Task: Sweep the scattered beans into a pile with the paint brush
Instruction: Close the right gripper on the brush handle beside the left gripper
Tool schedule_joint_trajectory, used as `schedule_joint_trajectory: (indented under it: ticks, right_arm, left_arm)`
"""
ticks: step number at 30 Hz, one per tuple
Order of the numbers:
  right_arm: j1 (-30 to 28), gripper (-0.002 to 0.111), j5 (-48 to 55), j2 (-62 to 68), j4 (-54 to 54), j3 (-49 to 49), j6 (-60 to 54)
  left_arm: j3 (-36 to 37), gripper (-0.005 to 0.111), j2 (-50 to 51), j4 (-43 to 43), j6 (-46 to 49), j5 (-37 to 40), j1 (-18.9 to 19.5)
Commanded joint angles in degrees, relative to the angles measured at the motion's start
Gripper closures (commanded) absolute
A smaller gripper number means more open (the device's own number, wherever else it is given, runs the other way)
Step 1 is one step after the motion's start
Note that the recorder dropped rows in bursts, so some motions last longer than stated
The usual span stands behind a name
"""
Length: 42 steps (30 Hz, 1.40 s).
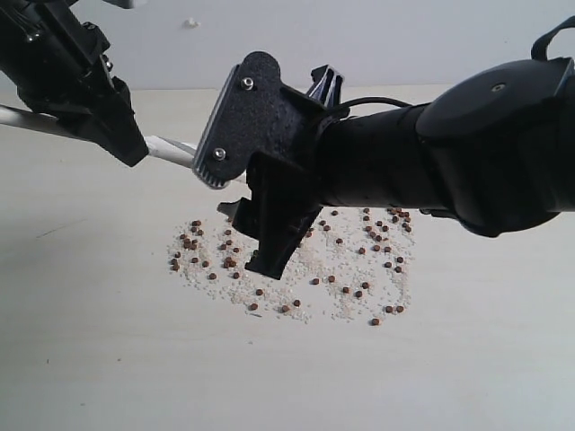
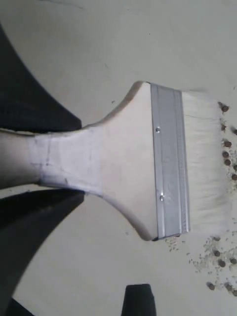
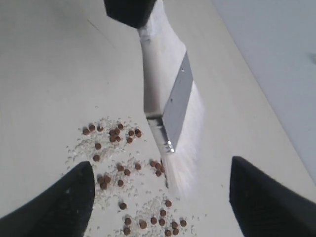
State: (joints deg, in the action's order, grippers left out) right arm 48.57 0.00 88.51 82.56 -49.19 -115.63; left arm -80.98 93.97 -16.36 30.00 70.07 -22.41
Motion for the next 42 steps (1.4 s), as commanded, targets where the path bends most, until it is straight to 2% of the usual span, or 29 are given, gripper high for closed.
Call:
schedule_joint_trajectory:
  ticks: [1, 18, 27, 42]
  right_arm:
    - [0.09, 0.036, 3.24, 0.33, -0.88, -2.41, 0.36]
    - [0.09, 0.037, 2.68, 9.81, -1.0, -10.89, 0.25]
    - [0.09, 0.042, 0.0, 10.77, -0.7, -11.23, 0.25]
    - [0.09, 0.042, -0.68, 10.8, -0.7, -11.23, 0.36]
  left_arm:
    - [-0.51, 0.107, -0.24, -0.89, -0.4, -0.48, 0.06]
    - [-0.51, 0.107, -0.24, -1.38, -0.4, -2.55, 0.06]
    - [-0.51, 0.107, -0.24, -0.78, -0.4, -2.41, 0.06]
    - [-0.51, 0.107, -0.24, -0.79, -0.28, -2.31, 0.06]
